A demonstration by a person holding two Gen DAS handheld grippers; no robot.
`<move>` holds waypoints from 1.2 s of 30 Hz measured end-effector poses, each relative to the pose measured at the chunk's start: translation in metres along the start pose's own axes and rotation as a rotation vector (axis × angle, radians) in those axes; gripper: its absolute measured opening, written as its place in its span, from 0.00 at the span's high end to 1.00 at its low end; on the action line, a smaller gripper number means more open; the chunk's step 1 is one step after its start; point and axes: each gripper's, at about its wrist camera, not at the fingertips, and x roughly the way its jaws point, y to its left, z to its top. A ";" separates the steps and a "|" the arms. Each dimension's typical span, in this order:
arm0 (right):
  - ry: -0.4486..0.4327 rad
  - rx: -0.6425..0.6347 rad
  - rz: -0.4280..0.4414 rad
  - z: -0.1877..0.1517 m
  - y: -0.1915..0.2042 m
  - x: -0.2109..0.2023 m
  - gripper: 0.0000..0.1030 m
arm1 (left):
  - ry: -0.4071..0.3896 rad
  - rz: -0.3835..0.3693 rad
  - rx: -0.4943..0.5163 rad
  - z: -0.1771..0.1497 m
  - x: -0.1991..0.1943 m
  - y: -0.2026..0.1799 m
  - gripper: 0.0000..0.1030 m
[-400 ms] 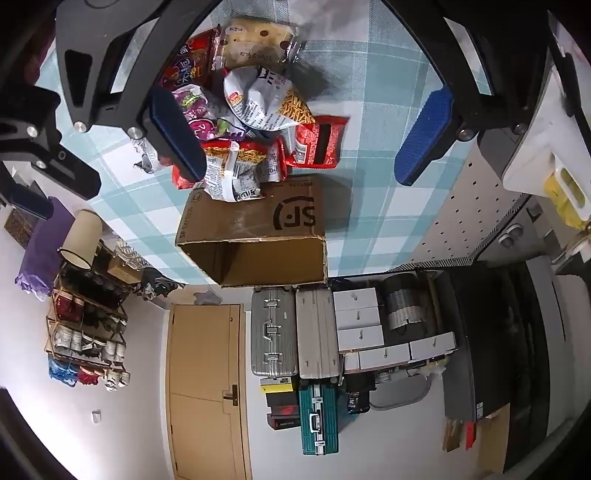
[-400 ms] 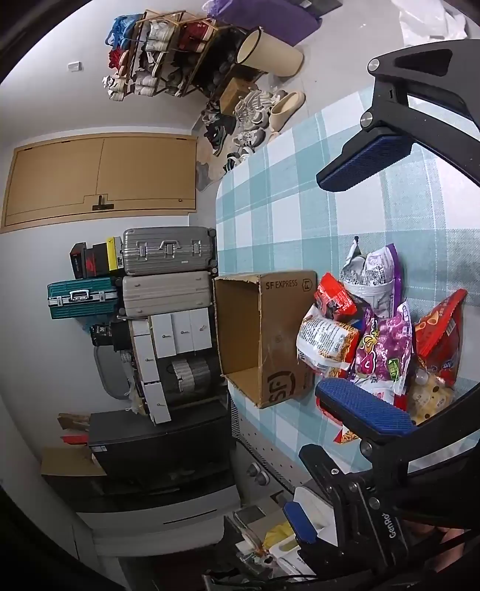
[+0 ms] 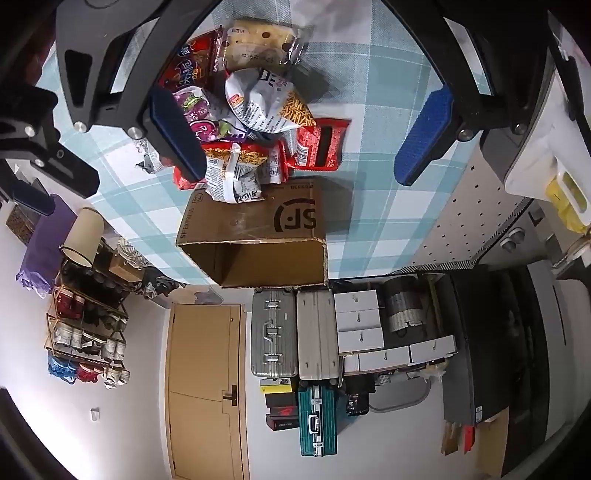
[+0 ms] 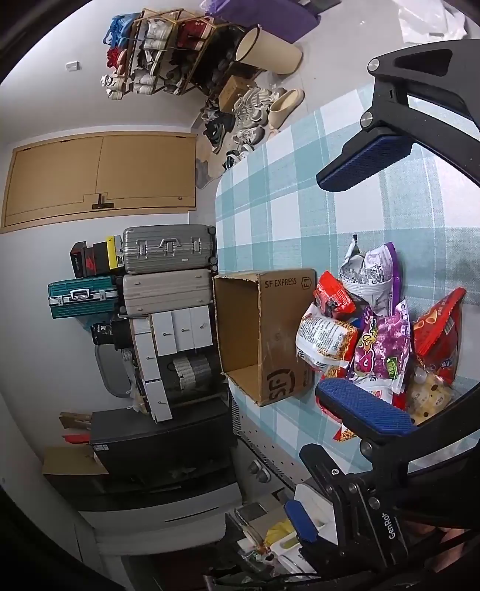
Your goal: Organize snacks
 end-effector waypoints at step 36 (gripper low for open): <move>-0.012 0.000 0.027 -0.001 -0.001 -0.001 0.00 | 0.003 -0.004 -0.034 0.006 0.005 0.004 0.01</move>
